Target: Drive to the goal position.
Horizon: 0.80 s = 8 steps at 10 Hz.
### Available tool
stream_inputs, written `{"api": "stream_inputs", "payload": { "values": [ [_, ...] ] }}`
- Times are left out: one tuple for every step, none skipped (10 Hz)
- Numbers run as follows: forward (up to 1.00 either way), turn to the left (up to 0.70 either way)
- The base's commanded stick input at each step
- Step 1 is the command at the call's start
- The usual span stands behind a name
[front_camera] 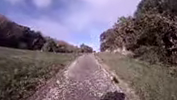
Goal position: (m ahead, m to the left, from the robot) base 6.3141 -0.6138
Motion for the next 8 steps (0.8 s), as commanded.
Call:
{"api": "stream_inputs", "payload": {
  "values": [
    [0.70, 0.00],
    [0.70, 0.00],
    [0.70, 0.00],
    [0.70, 0.00],
    [0.70, 0.00],
    [0.70, 0.00],
    [0.70, -0.01],
    [0.70, -0.02]
  ]
}}
